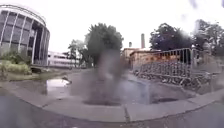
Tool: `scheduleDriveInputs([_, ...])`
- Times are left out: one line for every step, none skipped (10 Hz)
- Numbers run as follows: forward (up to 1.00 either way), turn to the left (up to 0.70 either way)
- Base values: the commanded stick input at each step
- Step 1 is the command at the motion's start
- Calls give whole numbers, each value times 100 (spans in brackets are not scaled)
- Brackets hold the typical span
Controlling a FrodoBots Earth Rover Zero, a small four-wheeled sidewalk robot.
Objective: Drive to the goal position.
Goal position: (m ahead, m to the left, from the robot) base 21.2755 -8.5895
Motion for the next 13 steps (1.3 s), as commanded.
scheduleDriveInputs([70,0])
scheduleDriveInputs([70,0])
scheduleDriveInputs([70,0])
scheduleDriveInputs([70,0])
scheduleDriveInputs([70,0])
scheduleDriveInputs([70,0])
scheduleDriveInputs([70,0])
scheduleDriveInputs([70,0])
scheduleDriveInputs([70,0])
scheduleDriveInputs([70,0])
scheduleDriveInputs([70,0])
scheduleDriveInputs([70,0])
scheduleDriveInputs([70,0])
